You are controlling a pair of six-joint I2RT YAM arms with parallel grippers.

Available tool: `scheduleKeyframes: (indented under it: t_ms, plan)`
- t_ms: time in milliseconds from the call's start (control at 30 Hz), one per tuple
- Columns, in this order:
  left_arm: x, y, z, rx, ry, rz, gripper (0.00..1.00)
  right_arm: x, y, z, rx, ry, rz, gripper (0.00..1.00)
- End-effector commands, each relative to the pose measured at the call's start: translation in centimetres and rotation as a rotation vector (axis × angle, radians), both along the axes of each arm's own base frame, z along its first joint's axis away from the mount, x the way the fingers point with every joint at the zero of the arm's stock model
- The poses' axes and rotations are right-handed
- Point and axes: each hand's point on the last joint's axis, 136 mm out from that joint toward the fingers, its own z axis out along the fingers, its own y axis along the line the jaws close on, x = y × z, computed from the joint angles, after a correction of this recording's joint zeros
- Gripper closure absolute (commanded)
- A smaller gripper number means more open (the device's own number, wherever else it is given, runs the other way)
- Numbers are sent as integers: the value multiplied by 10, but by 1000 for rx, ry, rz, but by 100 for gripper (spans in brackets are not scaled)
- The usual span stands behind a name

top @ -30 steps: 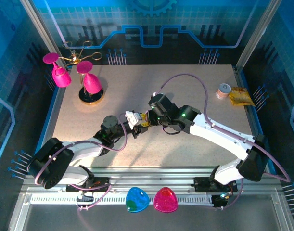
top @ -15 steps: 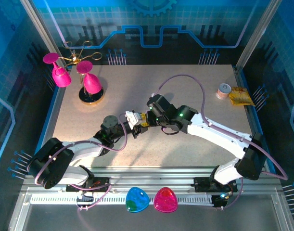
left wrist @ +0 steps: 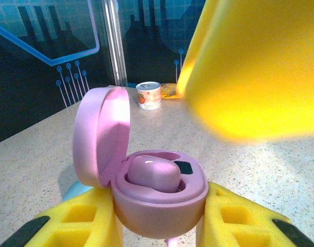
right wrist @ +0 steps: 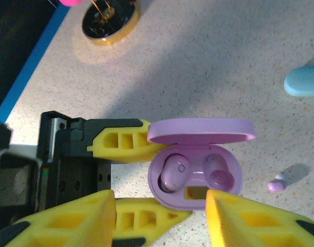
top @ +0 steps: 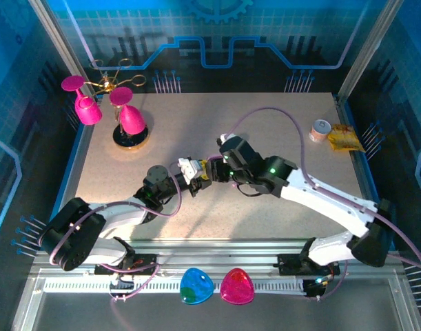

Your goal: Insert wireless bluetooth earbuds into charging case

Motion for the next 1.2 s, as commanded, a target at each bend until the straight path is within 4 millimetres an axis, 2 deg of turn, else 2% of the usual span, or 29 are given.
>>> scheduleKeyframes:
  t_ms: [0, 100, 233, 333, 400, 467, 600, 700, 867, 1033, 1133, 1167]
  plan:
    - [-1, 8, 18, -55, -42, 19, 69, 5, -15, 18, 40, -112, -11, 50]
    - [-4, 13, 16, -65, -32, 22, 69, 12, -38, 10, 69, -128, -67, 48]
    - [-12, 18, 14, -70, -24, 17, 69, 25, -73, -15, 142, -104, -157, 47]
    - [-19, 22, 15, -67, -19, 13, 69, 35, -93, -55, 189, -23, -206, 46]
    - [-24, 24, 18, -66, -18, 6, 69, 41, -98, -80, 185, 44, -221, 45]
    - [-28, 26, 21, -63, -17, 1, 69, 45, -98, -103, 150, 97, -217, 45]
    - [-36, 29, 28, -57, -25, -5, 69, 50, -78, -140, 110, 198, -144, 48]
    - [-40, 31, 32, -54, -35, -8, 69, 57, -63, -160, 107, 251, -92, 50]
    - [-43, 33, 33, -49, -35, -7, 68, 66, -51, -192, 70, 331, -72, 51]
    - [-44, 35, 32, -45, -38, 2, 69, 64, -52, -216, 34, 384, -70, 53]
    - [-44, 35, 31, -41, -36, 1, 68, 63, -52, -222, 21, 395, -59, 54]
    - [-44, 35, 30, -40, -33, 0, 68, 70, -48, -215, 30, 380, -56, 54]
